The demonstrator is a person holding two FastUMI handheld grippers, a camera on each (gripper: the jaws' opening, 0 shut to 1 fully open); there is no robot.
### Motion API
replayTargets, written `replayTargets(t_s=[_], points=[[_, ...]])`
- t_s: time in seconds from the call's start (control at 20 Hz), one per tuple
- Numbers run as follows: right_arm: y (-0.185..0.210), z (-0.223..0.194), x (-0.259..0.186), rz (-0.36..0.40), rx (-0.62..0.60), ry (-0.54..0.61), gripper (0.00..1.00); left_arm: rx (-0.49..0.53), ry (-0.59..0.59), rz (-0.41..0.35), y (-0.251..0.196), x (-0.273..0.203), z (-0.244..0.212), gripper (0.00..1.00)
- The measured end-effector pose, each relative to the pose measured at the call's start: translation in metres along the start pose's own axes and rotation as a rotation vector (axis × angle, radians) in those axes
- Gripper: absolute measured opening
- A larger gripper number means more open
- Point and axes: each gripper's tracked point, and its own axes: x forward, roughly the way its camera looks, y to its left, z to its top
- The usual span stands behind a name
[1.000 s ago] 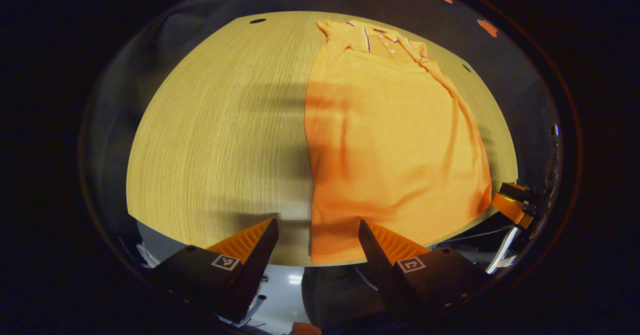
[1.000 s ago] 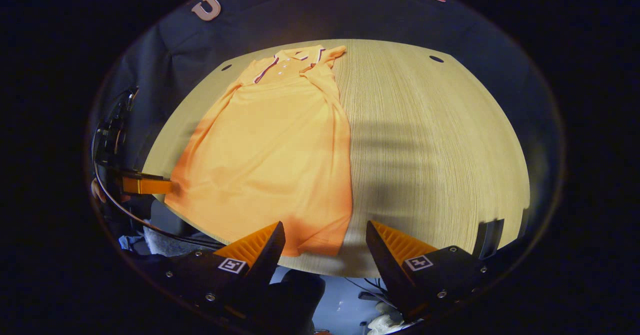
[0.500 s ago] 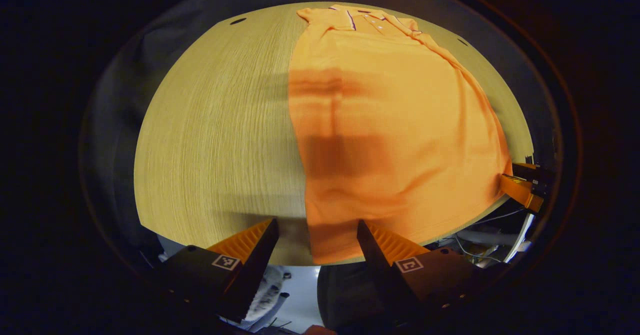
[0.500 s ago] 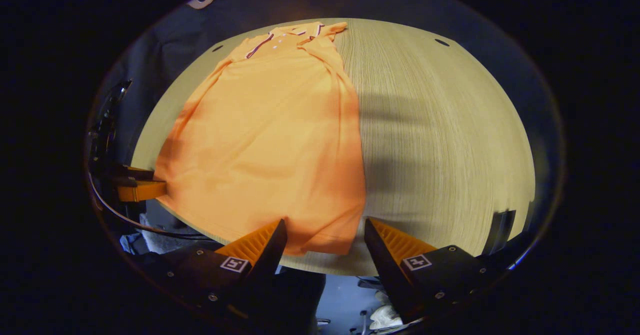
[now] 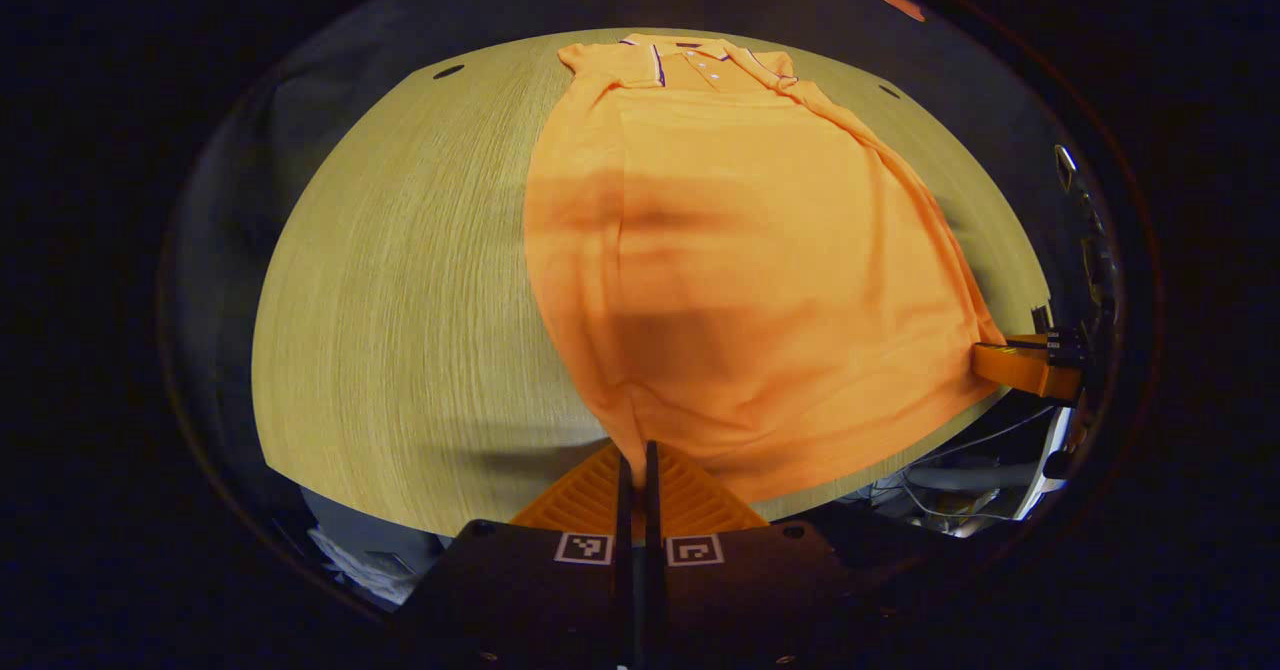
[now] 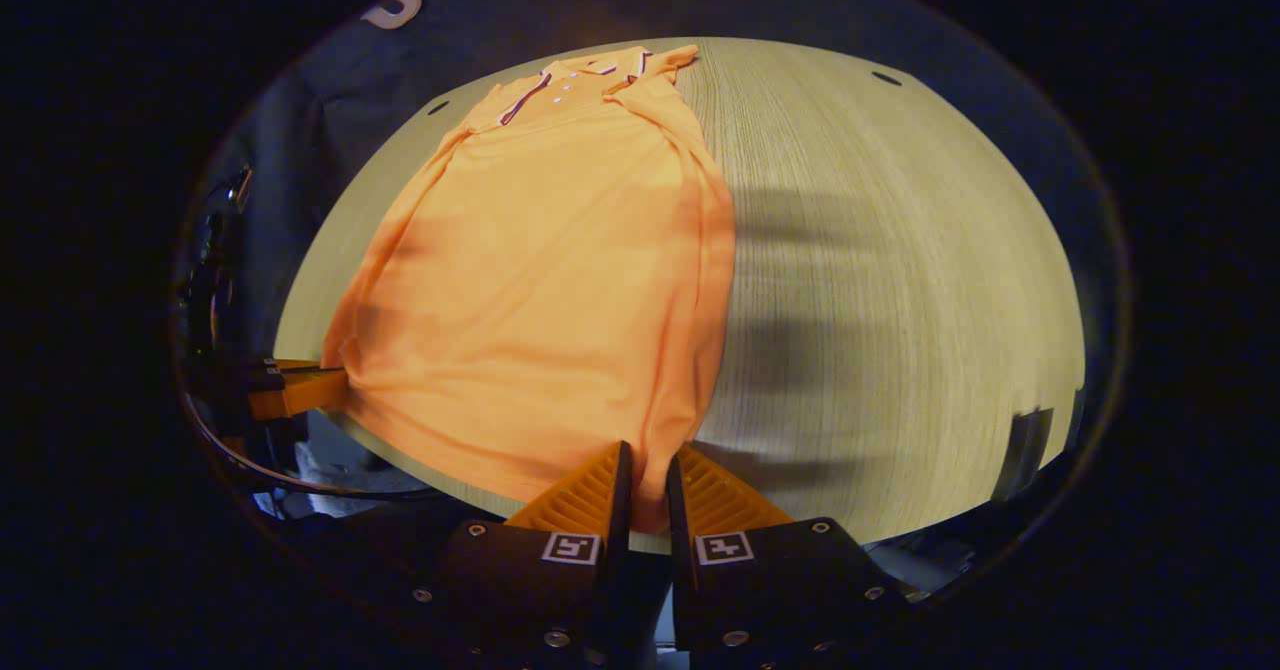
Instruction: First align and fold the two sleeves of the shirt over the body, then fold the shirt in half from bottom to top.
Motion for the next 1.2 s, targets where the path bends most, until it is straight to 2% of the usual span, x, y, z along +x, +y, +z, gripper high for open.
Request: replayTargets(t_s=[0.1, 0.2, 0.3, 0.4, 0.5, 0.6, 0.85, 1.0, 1.2], points=[[0.003, -0.001, 0.003, 0.054, 0.154, 0.01, 0.05, -0.022, -0.014, -0.023, 0.001, -0.002, 0.004, 0.05], [-0.002, -0.001, 0.003, 0.037, 0.184, 0.009, 0.06, -0.053, -0.035, -0.057, -0.001, -0.006, 0.014, 0.05], [0.003, 0.008, -0.005, 0.049, 0.212, -0.019, 0.06, -0.062, -0.031, -0.104, -0.006, -0.011, 0.024, 0.05], [0.01, 0.024, -0.015, 0.086, 0.269, -0.064, 0.07, -0.055, -0.009, -0.129, -0.007, -0.014, 0.034, 0.05], [0.009, 0.034, -0.022, 0.088, 0.286, -0.092, 0.07, -0.037, -0.021, -0.131, -0.001, -0.018, 0.049, 0.05], [0.01, 0.046, -0.031, 0.112, 0.312, -0.114, 0.07, -0.061, -0.043, -0.167, -0.005, -0.025, 0.068, 0.05], [0.017, 0.09, -0.043, 0.166, 0.353, -0.176, 0.06, -0.077, -0.129, -0.181, 0.002, -0.037, 0.121, 0.05], [0.021, 0.112, -0.043, 0.166, 0.358, -0.177, 0.06, -0.091, -0.148, -0.173, 0.012, -0.034, 0.146, 0.04], [0.028, 0.137, -0.041, 0.154, 0.315, -0.174, 0.06, -0.078, -0.182, -0.205, 0.01, -0.037, 0.182, 0.03]])
